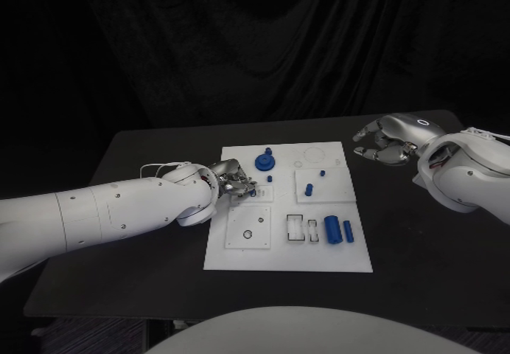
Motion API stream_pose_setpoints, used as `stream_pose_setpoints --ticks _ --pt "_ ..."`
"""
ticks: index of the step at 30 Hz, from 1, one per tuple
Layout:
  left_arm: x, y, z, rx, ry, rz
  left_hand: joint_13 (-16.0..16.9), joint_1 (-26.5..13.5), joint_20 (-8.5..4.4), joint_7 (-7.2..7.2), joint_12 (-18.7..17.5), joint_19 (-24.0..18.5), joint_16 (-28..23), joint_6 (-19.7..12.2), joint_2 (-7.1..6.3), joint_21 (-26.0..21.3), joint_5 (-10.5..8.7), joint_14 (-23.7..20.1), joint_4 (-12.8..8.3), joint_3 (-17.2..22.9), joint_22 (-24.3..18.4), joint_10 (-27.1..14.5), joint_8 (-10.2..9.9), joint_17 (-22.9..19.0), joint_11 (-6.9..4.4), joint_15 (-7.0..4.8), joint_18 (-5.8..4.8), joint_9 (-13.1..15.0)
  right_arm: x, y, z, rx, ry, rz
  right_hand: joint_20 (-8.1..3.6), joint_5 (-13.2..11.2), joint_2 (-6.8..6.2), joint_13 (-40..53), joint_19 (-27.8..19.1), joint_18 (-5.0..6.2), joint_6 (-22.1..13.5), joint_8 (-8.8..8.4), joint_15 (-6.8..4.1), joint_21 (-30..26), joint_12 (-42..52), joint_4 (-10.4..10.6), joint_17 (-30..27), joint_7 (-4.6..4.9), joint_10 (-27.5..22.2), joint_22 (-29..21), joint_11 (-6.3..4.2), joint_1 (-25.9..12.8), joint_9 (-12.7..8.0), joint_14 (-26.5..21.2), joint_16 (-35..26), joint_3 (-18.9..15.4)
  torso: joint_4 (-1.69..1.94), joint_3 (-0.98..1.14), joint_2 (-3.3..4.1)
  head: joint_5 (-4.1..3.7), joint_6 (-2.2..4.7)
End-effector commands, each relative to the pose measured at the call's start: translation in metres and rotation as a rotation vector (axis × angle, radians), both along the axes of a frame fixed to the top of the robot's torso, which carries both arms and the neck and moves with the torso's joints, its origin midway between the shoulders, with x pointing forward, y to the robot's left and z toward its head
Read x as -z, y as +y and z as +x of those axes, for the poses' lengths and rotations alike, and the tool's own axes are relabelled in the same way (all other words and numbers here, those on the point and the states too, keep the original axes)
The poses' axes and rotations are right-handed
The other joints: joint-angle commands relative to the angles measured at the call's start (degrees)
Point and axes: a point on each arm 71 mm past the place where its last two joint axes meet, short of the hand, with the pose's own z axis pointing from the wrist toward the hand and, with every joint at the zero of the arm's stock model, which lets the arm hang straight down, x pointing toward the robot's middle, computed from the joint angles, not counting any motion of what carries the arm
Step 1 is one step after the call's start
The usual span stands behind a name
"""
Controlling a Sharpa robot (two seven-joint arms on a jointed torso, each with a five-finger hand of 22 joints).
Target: Assemble the parts on the task board
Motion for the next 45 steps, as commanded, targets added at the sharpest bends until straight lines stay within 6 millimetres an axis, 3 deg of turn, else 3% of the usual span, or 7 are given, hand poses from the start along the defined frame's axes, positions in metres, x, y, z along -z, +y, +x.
stream_pose_setpoints --ticks 1,13,16,22,29,45 --pt "0.001 -0.0011 -0.0016 0.006 0.006 -0.007 15.1 -0.2 -0.21 -0.13 0.1 0.1 0.1 0.0 -0.15 -0.3 -0.15 6.1 -0.1 0.3 9.3 6.1 -0.1 15.1 0.03 0.15 0.04 0.1 0.0018 -0.0012 0.0 0.016 0.009 -0.007 0.09 0.2 0.16 9.9 -0.3 0.17 0.3 -0.2 0.49 -0.4 -0.4 -0.1 0.0 0.03 0.7 4.5 0.33 0.5 0.0 2.0 0.0 0.3 0.03 -0.01 -0.03 0.09 -0.01" --pt "0.0022 -0.0004 -0.0018 0.005 0.008 -0.007 15.1 -0.5 -0.19 -0.08 0.1 -0.2 0.1 0.0 -0.29 -0.7 -0.79 6.1 0.1 0.6 9.1 6.1 -0.3 15.1 0.08 0.18 0.15 0.1 0.003 -0.0007 0.0 0.015 0.015 -0.009 0.11 0.2 0.14 9.7 -0.4 0.21 0.3 -0.23 0.51 -0.6 -0.6 -0.1 -0.2 0.05 0.5 4.4 0.36 0.4 -0.1 1.9 -0.3 0.4 0.05 -0.01 -0.07 0.14 -0.01" --pt "0.0025 -0.0004 -0.0018 0.007 0.009 -0.006 15.1 -1.0 -0.12 -0.02 0.1 -0.4 0.1 0.0 -0.37 -1.0 -3.23 6.1 0.4 1.0 9.0 6.1 -0.5 15.1 0.14 0.26 0.2 0.1 0.0032 -0.0007 0.0 0.016 0.016 -0.01 0.11 0.2 0.14 9.7 -0.4 0.21 0.3 -0.23 0.51 -0.6 -0.6 -0.1 -0.2 0.05 0.5 4.4 0.36 0.4 -0.1 1.9 -0.3 0.4 0.06 0.0 -0.05 0.16 -0.01" --pt "0.0026 -0.0009 -0.0017 0.01 0.008 -0.008 15.1 -3.3 0.14 0.37 0.1 -0.9 0.1 0.0 -0.43 -1.8 -11.44 6.1 2.1 0.2 8.7 6.1 -1.4 15.1 0.51 0.56 0.38 -0.2 0.0035 -0.0002 0.0001 0.015 0.019 -0.011 0.11 0.2 0.14 9.7 -0.4 0.21 0.3 -0.23 0.51 -0.6 -0.6 -0.1 -0.2 0.05 0.5 4.4 0.36 0.4 -0.1 1.9 -0.3 0.4 0.05 -0.01 -0.03 0.22 -0.01" --pt "0.0028 -0.0009 -0.0012 0.012 0.007 -0.009 15.1 -6.0 0.44 0.81 0.1 -0.9 0.1 0.3 -0.33 -2.0 -14.89 6.1 3.4 -2.1 8.8 6.1 -2.5 15.1 0.89 0.88 0.4 -1.3 0.0039 -0.0001 0.0001 0.015 0.022 -0.014 0.12 0.2 0.13 9.6 -0.4 0.23 0.3 -0.24 0.52 -0.8 -0.7 -0.1 -0.3 0.06 0.4 4.4 0.37 0.4 -0.1 1.9 -0.4 0.4 0.01 0.0 -0.02 0.3 -0.01" --pt "0.0037 0.0003 -0.0016 0.01 0.013 -0.004 15.1 -8.0 0.58 0.83 0.1 -0.8 0.1 0.9 -0.06 -2.1 -16.23 6.1 3.4 -4.3 9.0 6.1 -2.8 15.1 0.97 0.98 0.39 -1.6 0.0047 -0.0004 0.0 0.018 0.032 -0.02 0.12 0.2 0.12 9.6 -0.4 0.24 0.3 -0.24 0.52 -0.8 -0.8 -0.1 -0.4 0.06 0.4 4.4 0.37 0.4 -0.1 1.9 -0.4 0.4 0.05 0.0 0.04 0.35 -0.01"
